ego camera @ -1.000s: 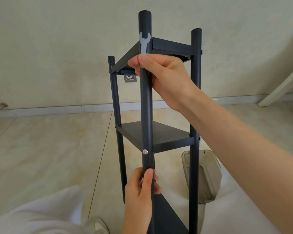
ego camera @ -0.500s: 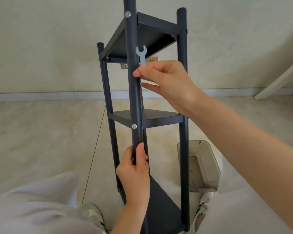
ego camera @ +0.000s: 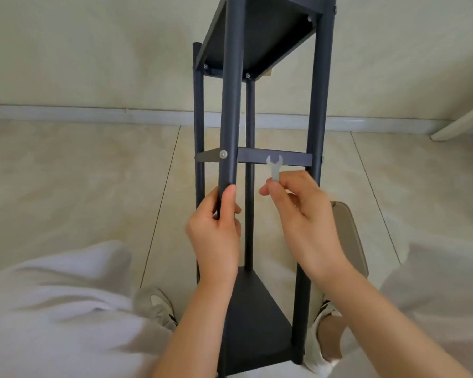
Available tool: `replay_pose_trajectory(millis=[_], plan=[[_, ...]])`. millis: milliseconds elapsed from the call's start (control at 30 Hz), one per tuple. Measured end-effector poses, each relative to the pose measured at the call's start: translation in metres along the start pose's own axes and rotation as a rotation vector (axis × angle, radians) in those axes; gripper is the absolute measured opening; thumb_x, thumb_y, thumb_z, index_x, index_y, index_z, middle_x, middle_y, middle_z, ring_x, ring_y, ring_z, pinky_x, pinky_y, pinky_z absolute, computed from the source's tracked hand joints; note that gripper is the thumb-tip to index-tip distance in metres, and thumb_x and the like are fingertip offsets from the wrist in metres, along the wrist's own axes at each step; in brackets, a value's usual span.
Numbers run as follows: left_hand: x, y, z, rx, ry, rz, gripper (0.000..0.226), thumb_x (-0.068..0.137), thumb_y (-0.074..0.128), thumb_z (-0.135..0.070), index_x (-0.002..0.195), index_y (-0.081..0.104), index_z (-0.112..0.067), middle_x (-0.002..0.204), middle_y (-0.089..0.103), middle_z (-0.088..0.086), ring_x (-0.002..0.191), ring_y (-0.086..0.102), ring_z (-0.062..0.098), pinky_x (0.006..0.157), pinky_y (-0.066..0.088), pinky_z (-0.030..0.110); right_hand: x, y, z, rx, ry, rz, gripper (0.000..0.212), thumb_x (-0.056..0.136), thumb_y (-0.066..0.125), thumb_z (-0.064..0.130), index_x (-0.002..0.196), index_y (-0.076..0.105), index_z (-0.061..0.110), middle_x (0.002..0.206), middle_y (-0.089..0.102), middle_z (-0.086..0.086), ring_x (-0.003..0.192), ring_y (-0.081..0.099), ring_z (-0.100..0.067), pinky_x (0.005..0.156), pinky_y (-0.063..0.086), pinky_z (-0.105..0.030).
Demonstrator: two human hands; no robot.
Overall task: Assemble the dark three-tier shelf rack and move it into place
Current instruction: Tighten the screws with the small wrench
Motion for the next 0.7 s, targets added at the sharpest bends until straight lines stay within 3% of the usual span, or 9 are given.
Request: replay_pose_trajectory(millis=[167, 333, 600, 700], plan=[[0.001, -0.005, 0.000, 0.029, 0.021, -0.029, 0.037, 0.098, 0.056, -0.043, 0.083, 0.070, -0.012, 0.064, 0.060, -0.001, 0.044, 0.052, 0.013, 0.044, 0.043, 0.023, -0.011, 0.021, -0.024, -0.074, 0.125, 0.093, 0.022, 0.103, 0.046, 0.019, 0.101, 0.068, 0.015, 0.067, 0.053, 0.013, 0.061, 0.054, -0.002, 0.057, 0.042, -0.013], [0.002, -0.009, 0.003, 0.023, 0.010, -0.057, 0.033, 0.100, 0.057, -0.036, 0.080, 0.069, -0.012, 0.063, 0.059, 0.000, 0.043, 0.051, 0.013, 0.042, 0.042, 0.023, 0.004, 0.038, -0.021, -0.203, 0.108, 0.151, 0.024, 0.102, 0.050, 0.016, 0.104, 0.073, 0.012, 0.070, 0.054, 0.020, 0.062, 0.055, 0.006, 0.064, 0.042, -0.003], [0.002, -0.012, 0.004, -0.013, 0.006, -0.059, 0.035, 0.099, 0.057, -0.038, 0.081, 0.068, -0.010, 0.061, 0.058, -0.001, 0.043, 0.050, 0.012, 0.044, 0.041, 0.021, 0.023, 0.050, -0.013, -0.134, 0.169, 0.139, 0.027, 0.098, 0.052, 0.013, 0.085, 0.073, 0.002, 0.055, 0.054, -0.001, 0.043, 0.044, -0.004, 0.045, 0.038, -0.010], [0.003, -0.011, 0.004, -0.013, 0.005, -0.059, 0.033, 0.101, 0.057, -0.034, 0.084, 0.070, -0.009, 0.061, 0.058, 0.003, 0.042, 0.049, 0.015, 0.043, 0.040, 0.023, 0.028, 0.050, -0.012, -0.106, 0.181, 0.122, 0.027, 0.098, 0.052, 0.012, 0.085, 0.073, 0.001, 0.049, 0.048, 0.007, 0.041, 0.043, -0.002, 0.044, 0.035, -0.008]])
Point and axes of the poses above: each hand's wrist, its own x-axis towards the middle knuckle, its own y-axis out of the palm, z = x × y, the point moved 9 cm from there along x, towards the middle knuckle
